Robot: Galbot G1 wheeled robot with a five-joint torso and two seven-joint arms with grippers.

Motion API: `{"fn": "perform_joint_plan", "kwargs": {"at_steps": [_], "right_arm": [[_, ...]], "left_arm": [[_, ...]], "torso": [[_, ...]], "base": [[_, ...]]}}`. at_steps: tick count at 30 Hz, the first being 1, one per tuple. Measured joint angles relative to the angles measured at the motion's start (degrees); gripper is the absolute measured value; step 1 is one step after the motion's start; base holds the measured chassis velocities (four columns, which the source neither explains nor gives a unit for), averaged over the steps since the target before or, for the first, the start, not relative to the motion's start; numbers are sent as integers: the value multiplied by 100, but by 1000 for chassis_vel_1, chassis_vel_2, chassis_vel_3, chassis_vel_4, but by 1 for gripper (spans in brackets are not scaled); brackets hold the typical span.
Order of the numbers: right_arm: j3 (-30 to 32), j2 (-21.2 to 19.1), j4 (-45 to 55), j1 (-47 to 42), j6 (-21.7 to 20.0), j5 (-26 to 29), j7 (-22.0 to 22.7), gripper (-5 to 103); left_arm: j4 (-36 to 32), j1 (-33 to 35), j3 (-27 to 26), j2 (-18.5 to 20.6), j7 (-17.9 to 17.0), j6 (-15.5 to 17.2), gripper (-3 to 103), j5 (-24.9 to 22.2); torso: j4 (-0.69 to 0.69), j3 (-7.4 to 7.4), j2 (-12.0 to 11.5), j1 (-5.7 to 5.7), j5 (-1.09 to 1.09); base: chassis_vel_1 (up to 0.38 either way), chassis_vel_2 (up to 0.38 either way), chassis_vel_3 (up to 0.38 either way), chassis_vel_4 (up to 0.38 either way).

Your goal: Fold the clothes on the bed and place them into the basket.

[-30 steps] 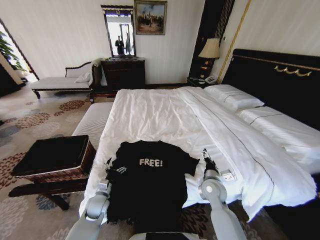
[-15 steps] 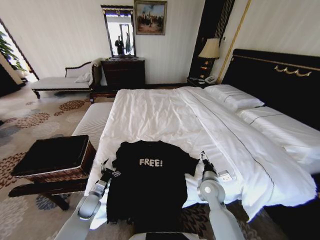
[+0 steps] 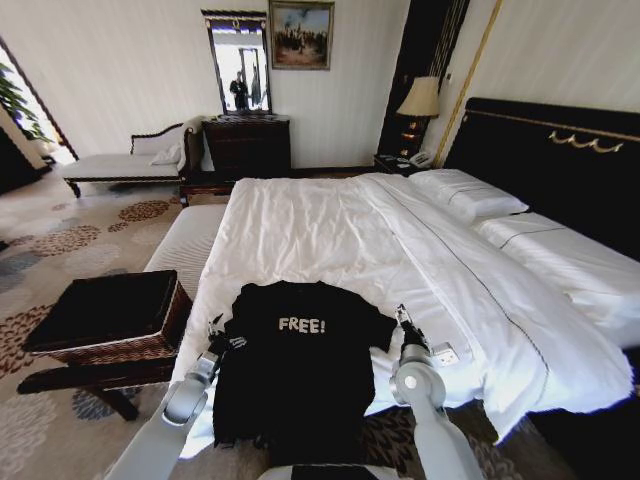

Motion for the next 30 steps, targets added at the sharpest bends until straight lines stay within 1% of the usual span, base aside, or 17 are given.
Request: {"fn": "perform_joint_plan", "kwargs": {"at_steps": [4, 5, 6, 8, 9, 10, 13, 15, 20, 22, 25, 27, 28, 29, 30], "right_arm": [[7, -3, 0, 11, -15, -1, 35, 100], [8, -6, -12, 23, -19, -1, 41, 100], [8, -8, -33, 35, -21, -1, 43, 100], [7, -8, -57, 50, -22, -1, 45, 100], [3, -8, -89, 69, -24, -1, 47, 100], [3, -8, -89, 69, -24, -1, 47, 100], [-26, -17, -172, 139, -44, 1, 55, 100], [-30, -20, -185, 157, -48, 4, 56, 100], [-43, -18, -259, 227, -64, 24, 64, 100], [-45, -16, -268, 230, -65, 25, 64, 100], [-45, -16, -286, 233, -66, 28, 64, 100], [-45, -16, -291, 233, -66, 29, 64, 100], [-45, -18, -297, 233, -66, 30, 64, 100], [-41, -23, -301, 233, -67, 33, 64, 100], [-39, -26, -301, 233, -68, 34, 64, 100]], "left_arm": [[243, -252, 84, -114, -76, -12, 100, 4], [300, -320, 110, -135, -86, -13, 103, 0], [341, -377, 133, -147, -94, -13, 101, -19], [375, -436, 156, -155, -100, -18, 99, -44], [415, -502, 186, -163, -111, -26, 95, -81], [415, -502, 186, -163, -111, -26, 95, -81], [518, -645, 250, -171, -145, -27, 80, -172], [534, -660, 260, -172, -147, -27, 80, -188], [598, -699, 334, -203, -153, 13, 52, -331], [610, -703, 344, -214, -154, 17, 52, -343], [644, -712, 356, -246, -154, 17, 36, -344], [654, -714, 358, -259, -154, 17, 36, -344], [668, -716, 360, -279, -156, 17, 25, -344], [683, -722, 360, -311, -166, 17, 20, -350], [689, -727, 360, -332, -183, 17, 20, -374]], "torso": [[1, 0, 0, 0, 1], [1, 0, 0, 0, 0], [1, 0, 0, 0, 0], [1, 0, 0, 0, 0], [1, 0, 0, 0, 0], [1, 0, 0, 0, 0], [1, 0, 0, 0, 0], [1, 0, 0, 0, 0], [1, 0, 0, 0, 0], [1, 0, 0, 0, 0], [1, 0, 0, 0, 0], [1, 0, 0, 0, 0], [1, 0, 0, 0, 0], [1, 0, 0, 0, 0], [1, 0, 0, 0, 0]], "base": [[0, 0, 0, 0], [0, 0, 0, 0], [0, 0, 0, 0], [0, 0, 0, 0], [0, 0, 0, 0], [0, 0, 0, 0], [0, 0, 0, 0], [0, 0, 0, 0], [0, 0, 0, 0], [0, 0, 0, 0], [0, 0, 0, 0], [0, 0, 0, 0], [0, 0, 0, 0], [0, 0, 0, 0], [0, 0, 0, 0]]}}
